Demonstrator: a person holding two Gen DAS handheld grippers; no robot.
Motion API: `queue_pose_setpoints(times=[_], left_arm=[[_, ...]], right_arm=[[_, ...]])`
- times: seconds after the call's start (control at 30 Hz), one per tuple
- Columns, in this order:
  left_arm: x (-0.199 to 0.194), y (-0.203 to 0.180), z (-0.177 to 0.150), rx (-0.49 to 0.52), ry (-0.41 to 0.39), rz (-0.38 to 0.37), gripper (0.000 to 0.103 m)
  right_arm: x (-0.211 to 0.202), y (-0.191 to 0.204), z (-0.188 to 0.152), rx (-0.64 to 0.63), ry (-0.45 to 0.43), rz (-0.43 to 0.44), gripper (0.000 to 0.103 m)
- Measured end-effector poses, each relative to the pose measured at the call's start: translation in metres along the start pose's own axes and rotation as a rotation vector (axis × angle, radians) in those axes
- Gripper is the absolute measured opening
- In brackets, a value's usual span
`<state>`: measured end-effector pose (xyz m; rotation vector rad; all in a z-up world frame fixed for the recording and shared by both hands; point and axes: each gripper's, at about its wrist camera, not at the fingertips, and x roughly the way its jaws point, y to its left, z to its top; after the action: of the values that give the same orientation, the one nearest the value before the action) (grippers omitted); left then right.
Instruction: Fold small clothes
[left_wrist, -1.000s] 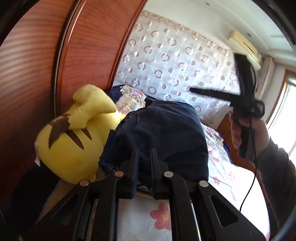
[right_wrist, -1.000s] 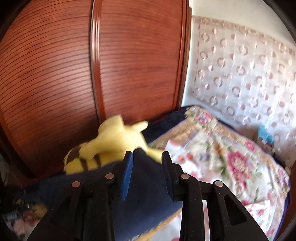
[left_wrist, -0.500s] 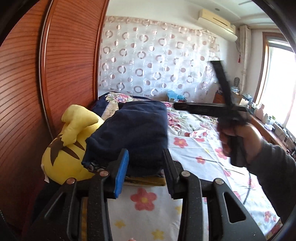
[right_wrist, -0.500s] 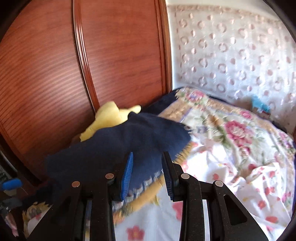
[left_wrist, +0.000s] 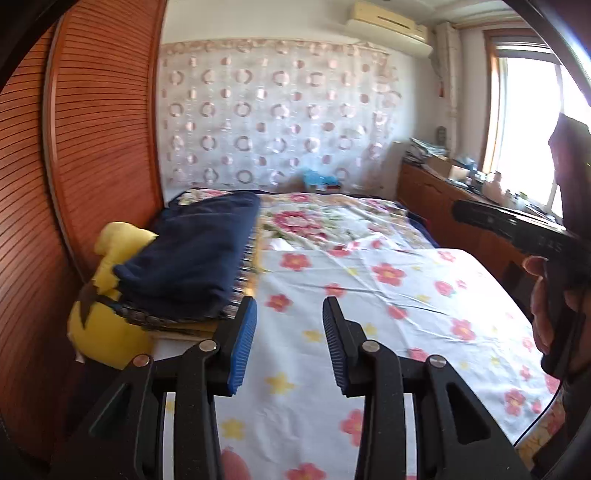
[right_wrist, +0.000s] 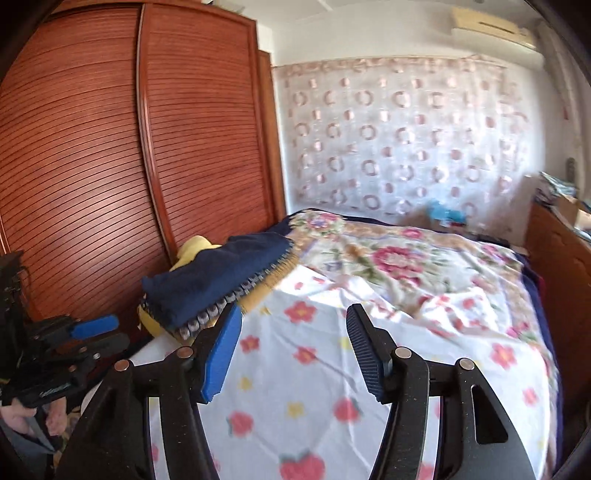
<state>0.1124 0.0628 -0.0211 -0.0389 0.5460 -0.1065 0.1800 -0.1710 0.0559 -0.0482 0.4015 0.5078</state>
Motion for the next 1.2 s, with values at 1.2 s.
queue_pose_setpoints(times=[1.2], left_arm=[[-0.058, -0.072, 0.021, 0.053, -0.155, -0.012, 0.038]], right_arm=[[-0.116, 0.082, -0.076, 0.124, -0.141, -0.289, 0.062]])
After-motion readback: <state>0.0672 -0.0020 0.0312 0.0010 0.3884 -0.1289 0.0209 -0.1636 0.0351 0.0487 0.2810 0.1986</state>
